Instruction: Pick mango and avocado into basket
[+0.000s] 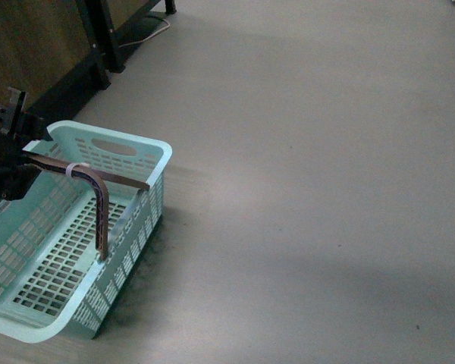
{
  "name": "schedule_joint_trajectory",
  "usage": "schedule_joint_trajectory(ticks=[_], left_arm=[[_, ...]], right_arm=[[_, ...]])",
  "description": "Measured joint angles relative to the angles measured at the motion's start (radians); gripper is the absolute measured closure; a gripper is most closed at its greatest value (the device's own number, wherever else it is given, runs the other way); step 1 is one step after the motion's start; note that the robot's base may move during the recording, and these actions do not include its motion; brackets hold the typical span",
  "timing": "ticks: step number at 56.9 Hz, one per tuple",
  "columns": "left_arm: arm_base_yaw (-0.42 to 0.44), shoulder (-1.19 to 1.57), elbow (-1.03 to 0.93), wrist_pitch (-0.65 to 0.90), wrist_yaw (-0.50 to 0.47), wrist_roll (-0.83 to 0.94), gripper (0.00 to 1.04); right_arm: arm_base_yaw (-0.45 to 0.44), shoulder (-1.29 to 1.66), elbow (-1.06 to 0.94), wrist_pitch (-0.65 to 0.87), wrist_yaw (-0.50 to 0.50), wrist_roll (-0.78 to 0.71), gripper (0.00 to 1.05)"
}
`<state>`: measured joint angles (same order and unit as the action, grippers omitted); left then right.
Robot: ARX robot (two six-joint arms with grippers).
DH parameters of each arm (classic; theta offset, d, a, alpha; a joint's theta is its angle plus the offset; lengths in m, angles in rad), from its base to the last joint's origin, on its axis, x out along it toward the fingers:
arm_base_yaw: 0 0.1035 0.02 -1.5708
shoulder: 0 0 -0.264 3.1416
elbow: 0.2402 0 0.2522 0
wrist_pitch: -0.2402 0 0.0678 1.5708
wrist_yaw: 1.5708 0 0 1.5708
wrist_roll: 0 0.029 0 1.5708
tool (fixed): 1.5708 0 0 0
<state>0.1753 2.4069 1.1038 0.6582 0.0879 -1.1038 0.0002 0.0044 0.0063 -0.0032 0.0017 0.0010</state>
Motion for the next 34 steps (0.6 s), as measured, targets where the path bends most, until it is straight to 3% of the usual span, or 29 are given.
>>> schedule_joint_trajectory(ticks=[15,34], left_arm=[[-0.009,-0.026,-0.009,-0.05,-0.05,-0.111,0.99],[-0.035,-0.319,-0.264,-0.014,-0.082,-0.206,0.99]], right_arm=[[0.0,0.0,0.0,0.0,0.0,0.0,0.08],[0.0,0.0,0.0,0.0,0.0,0.0,0.08]])
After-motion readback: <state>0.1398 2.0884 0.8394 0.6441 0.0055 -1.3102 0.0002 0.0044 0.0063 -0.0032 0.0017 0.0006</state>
